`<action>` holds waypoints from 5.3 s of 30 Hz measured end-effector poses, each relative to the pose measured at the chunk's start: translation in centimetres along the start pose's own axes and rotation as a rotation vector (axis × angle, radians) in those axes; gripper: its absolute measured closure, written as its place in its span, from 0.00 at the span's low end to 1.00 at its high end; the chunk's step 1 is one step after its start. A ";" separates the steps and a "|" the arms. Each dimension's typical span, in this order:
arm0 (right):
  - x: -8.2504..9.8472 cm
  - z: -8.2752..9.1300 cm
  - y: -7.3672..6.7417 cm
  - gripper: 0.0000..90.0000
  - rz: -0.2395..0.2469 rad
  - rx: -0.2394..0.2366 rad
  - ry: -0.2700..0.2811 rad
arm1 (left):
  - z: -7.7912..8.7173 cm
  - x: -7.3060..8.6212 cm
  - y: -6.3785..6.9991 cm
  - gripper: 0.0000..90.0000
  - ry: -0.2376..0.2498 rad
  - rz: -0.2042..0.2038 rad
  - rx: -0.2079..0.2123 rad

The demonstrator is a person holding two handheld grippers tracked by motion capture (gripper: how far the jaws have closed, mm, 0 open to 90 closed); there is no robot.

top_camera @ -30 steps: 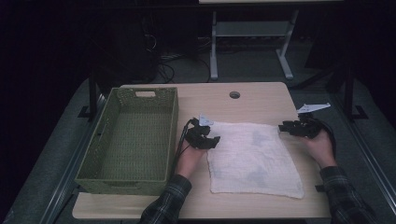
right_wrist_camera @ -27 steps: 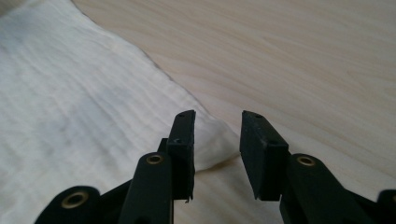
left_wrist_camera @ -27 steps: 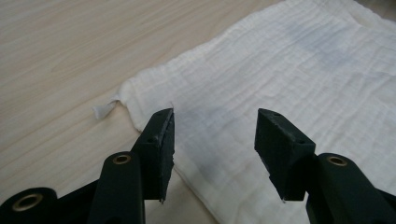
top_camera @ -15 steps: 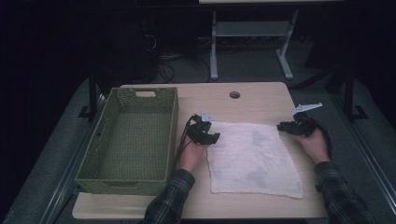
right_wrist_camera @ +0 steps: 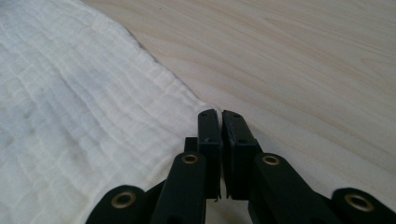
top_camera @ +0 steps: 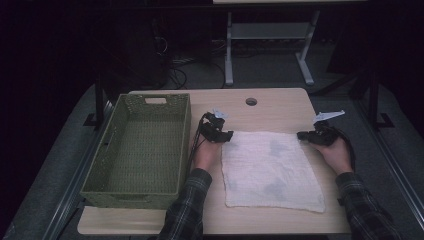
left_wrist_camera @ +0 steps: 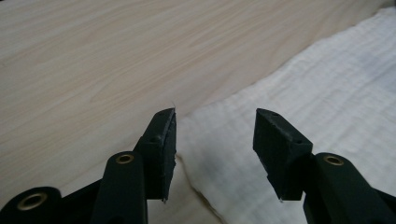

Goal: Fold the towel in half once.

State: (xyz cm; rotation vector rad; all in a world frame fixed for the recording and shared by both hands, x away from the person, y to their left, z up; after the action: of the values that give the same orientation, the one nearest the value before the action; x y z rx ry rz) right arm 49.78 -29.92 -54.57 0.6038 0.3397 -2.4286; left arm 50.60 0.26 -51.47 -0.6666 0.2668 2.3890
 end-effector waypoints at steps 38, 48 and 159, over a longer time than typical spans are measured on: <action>-4.7 5.6 2.7 0.96 -0.040 0.029 0.135 | 3.3 -4.6 -1.7 0.96 0.110 0.059 -0.045; -2.9 6.1 1.5 0.96 -0.018 0.018 0.136 | 5.1 -3.1 0.0 0.96 0.091 0.017 -0.044; 9.7 7.9 -8.9 0.76 0.083 -0.048 0.061 | 6.7 7.8 8.9 0.67 -0.007 -0.119 0.043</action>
State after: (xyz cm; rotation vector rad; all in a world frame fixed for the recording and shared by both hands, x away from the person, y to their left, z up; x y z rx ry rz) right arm 34.70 -30.74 -51.68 0.6583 0.3899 -2.3203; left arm 37.11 -0.20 -49.63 -0.6360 0.2675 2.2651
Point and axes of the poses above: each handheld gripper's, and its own axes: z roughly backward along the jaws, x roughly out of its underside, y roughly to its right, the point moved 10 cm from there along -z, roughly forward along the jaws, and after that the axes turned 15 degrees about -y, right-handed, at the moved point
